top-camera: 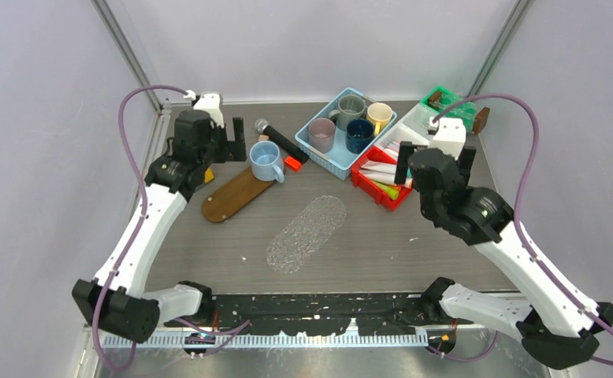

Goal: Prepare toiletry sets of a toothbrush and toothpaste on the tray
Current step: Pick up the toothpaste holder from the storage box.

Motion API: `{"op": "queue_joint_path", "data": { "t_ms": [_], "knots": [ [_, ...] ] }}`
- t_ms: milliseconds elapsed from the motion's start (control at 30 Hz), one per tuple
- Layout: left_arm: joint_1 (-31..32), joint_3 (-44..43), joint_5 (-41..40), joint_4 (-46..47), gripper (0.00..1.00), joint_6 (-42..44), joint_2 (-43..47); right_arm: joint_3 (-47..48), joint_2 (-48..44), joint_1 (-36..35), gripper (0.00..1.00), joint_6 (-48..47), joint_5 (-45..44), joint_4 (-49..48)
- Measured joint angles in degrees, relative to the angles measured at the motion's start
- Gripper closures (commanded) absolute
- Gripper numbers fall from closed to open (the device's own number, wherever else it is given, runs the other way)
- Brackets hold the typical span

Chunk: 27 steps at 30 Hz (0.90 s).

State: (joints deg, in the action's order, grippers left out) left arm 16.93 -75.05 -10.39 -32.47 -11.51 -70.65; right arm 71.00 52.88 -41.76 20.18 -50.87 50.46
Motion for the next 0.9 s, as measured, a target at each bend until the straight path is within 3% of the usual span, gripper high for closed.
{"op": "queue_joint_path", "data": {
  "t_ms": [100, 333, 633, 900],
  "knots": [
    [0.00, 2.95, 2.51, -0.61, 0.00, 0.46, 4.09, 4.50, 5.07, 3.28, 0.00, 0.13, 2.08, 1.07],
    [1.14, 9.03, 8.09, -1.44, 0.00, 0.59, 11.89, 16.98, 21.27, 19.93, 0.05, 1.68, 11.08, 3.69],
    [7.76, 13.81, 1.97, -1.81, 0.00, 4.70, 20.24, 35.10, 46.14, 37.09, 0.15, 7.72, 20.48, 4.17],
    [10.19, 16.31, -3.41, -1.66, 0.00, 6.93, 19.78, 43.87, 63.73, 46.29, 0.20, 8.94, 28.04, 2.32]
  ]
}}
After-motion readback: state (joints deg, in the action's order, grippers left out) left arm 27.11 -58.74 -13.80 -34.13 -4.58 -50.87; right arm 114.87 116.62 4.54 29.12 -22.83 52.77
